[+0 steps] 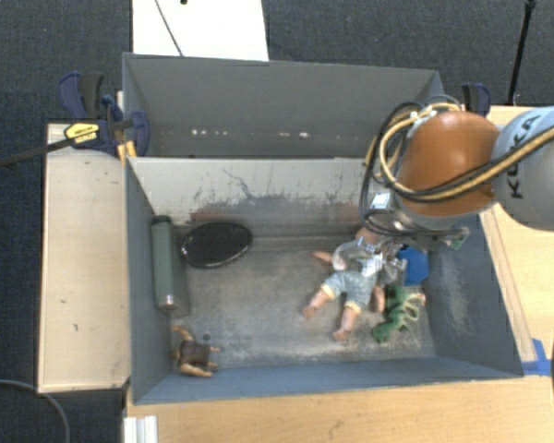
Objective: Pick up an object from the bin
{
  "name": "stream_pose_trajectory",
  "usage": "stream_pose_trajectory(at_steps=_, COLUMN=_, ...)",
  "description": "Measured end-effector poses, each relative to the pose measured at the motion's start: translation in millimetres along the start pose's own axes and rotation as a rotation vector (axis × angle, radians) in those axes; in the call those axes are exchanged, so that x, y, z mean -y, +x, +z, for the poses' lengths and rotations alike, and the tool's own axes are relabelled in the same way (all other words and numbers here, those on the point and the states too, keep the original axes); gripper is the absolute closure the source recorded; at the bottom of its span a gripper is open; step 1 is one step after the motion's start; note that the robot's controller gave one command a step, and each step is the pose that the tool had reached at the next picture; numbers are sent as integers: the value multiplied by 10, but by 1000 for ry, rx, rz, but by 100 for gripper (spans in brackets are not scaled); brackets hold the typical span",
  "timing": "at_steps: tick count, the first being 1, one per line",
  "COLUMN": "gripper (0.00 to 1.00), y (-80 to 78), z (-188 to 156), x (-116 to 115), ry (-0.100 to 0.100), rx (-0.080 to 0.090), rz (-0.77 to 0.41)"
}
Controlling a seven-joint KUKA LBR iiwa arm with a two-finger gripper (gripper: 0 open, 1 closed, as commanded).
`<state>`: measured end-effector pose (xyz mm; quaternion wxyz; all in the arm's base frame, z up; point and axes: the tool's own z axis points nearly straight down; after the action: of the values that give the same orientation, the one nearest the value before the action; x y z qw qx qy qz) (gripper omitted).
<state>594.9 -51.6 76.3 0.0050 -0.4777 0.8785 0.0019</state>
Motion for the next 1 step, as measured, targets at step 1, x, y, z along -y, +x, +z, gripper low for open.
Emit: stream_pose_trajectory(at_steps=1, gripper=100, y=-22, z=-611, x=13, ry=3, rx=-6, rz=6)
